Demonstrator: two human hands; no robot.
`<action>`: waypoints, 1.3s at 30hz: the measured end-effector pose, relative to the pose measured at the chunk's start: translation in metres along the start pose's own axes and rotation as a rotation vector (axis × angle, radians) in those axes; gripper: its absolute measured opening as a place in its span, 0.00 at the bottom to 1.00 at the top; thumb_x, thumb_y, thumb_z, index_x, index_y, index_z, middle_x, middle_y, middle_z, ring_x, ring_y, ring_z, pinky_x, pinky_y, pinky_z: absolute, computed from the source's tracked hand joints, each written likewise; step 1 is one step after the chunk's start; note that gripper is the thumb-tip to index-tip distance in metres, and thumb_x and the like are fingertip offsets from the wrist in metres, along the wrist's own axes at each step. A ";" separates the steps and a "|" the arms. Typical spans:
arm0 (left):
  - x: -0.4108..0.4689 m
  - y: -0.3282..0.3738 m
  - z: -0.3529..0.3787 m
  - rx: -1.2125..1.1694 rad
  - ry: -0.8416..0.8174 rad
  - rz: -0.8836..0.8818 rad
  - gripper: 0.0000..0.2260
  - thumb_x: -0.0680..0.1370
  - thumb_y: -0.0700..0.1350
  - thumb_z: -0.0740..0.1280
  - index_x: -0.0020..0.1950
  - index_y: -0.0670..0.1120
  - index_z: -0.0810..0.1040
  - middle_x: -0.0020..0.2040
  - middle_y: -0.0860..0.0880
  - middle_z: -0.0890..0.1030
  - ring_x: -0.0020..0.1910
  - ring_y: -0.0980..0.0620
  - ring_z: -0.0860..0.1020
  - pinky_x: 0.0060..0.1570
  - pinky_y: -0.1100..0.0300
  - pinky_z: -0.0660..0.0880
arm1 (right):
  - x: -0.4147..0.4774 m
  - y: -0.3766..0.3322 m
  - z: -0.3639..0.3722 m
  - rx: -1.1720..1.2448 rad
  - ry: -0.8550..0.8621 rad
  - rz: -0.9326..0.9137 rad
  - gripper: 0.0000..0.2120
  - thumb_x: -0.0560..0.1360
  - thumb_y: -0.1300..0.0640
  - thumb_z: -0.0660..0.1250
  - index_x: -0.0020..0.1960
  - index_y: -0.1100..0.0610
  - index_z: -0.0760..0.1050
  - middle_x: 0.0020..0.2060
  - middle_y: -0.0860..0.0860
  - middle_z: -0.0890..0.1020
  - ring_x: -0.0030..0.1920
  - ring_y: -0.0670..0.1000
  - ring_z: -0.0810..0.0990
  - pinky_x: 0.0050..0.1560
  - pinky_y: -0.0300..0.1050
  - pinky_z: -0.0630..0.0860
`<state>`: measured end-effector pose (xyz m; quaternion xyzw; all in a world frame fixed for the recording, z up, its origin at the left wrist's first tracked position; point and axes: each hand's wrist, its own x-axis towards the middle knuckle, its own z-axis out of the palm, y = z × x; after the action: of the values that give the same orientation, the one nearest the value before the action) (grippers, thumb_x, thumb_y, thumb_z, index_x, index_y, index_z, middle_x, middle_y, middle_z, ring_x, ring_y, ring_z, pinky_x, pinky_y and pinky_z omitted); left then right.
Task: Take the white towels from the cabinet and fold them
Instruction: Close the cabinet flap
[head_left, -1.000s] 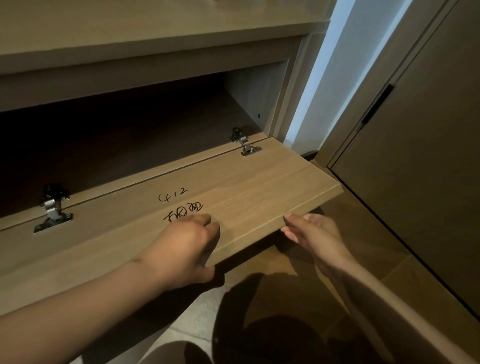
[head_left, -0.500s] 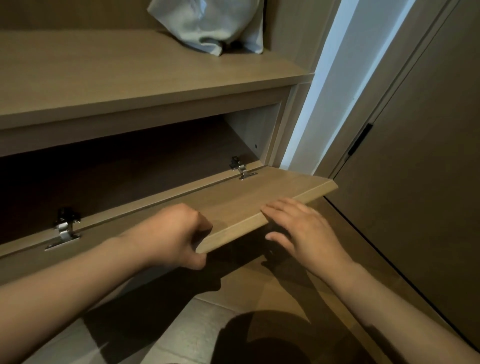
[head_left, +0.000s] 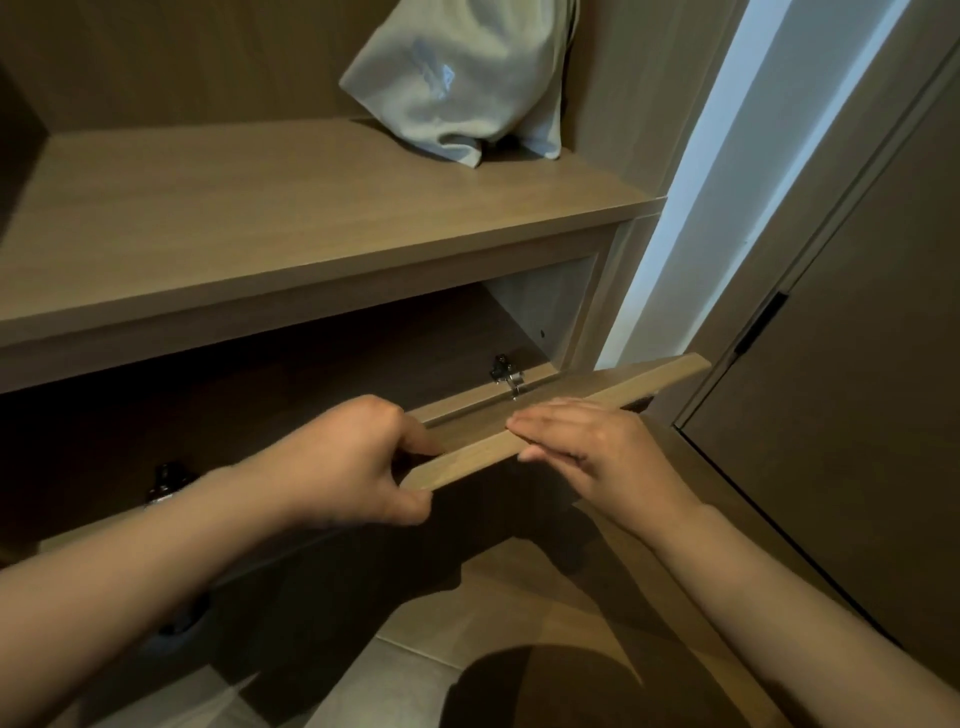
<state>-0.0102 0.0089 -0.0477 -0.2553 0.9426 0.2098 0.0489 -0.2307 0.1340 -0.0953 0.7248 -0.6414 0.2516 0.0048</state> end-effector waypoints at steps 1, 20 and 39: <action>-0.001 -0.001 -0.006 0.024 0.037 -0.011 0.20 0.71 0.56 0.71 0.63 0.57 0.77 0.56 0.59 0.78 0.54 0.62 0.76 0.53 0.61 0.78 | 0.007 0.000 0.001 0.007 0.035 -0.010 0.15 0.75 0.53 0.68 0.61 0.51 0.81 0.56 0.46 0.84 0.59 0.45 0.81 0.64 0.45 0.75; 0.011 -0.046 -0.060 0.462 0.623 -0.188 0.44 0.66 0.65 0.70 0.75 0.44 0.65 0.74 0.41 0.66 0.73 0.39 0.64 0.71 0.42 0.60 | 0.120 0.016 0.000 -0.117 0.298 0.133 0.36 0.70 0.43 0.74 0.74 0.52 0.67 0.73 0.53 0.68 0.76 0.53 0.59 0.75 0.54 0.59; 0.028 -0.060 -0.058 0.471 0.794 -0.152 0.27 0.66 0.50 0.78 0.61 0.43 0.76 0.57 0.43 0.78 0.46 0.40 0.80 0.35 0.52 0.75 | 0.161 0.029 0.012 -0.263 0.358 0.050 0.33 0.70 0.38 0.71 0.71 0.52 0.71 0.69 0.51 0.74 0.72 0.52 0.68 0.76 0.61 0.54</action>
<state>-0.0039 -0.0754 -0.0230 -0.3662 0.8888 -0.1282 -0.2439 -0.2454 -0.0245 -0.0552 0.6455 -0.6754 0.2904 0.2070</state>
